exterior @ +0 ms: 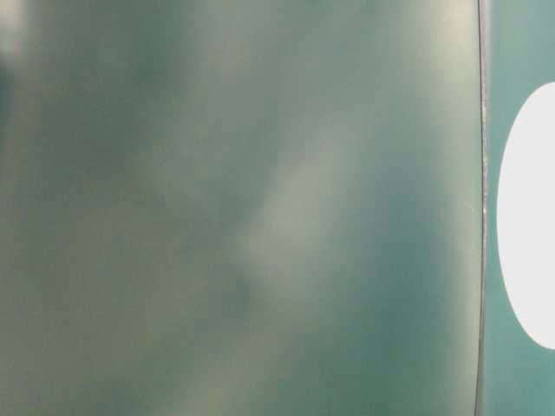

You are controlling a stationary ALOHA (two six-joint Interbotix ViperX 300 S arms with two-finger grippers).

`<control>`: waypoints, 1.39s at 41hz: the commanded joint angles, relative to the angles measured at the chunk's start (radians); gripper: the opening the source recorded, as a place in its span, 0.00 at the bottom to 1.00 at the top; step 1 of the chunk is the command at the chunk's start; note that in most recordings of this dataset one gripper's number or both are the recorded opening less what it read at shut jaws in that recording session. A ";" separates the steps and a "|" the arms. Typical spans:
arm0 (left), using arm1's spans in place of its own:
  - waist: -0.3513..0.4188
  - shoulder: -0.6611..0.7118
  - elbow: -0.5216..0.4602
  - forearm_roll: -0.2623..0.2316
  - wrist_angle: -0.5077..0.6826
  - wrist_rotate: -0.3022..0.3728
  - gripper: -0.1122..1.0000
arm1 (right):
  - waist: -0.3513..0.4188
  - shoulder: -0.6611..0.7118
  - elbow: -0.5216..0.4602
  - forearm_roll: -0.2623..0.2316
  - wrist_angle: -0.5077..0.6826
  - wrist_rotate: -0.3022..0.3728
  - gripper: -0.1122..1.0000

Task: Scoop the yellow hexagonal prism block from the bowl with a spoon using the right arm.
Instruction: 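Move the right gripper toward the pink spoon handle, then close the right gripper on the pink spoon handle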

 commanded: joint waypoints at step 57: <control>0.002 0.011 -0.025 0.002 -0.017 -0.002 0.23 | 0.282 0.563 0.052 0.255 -0.502 0.040 0.63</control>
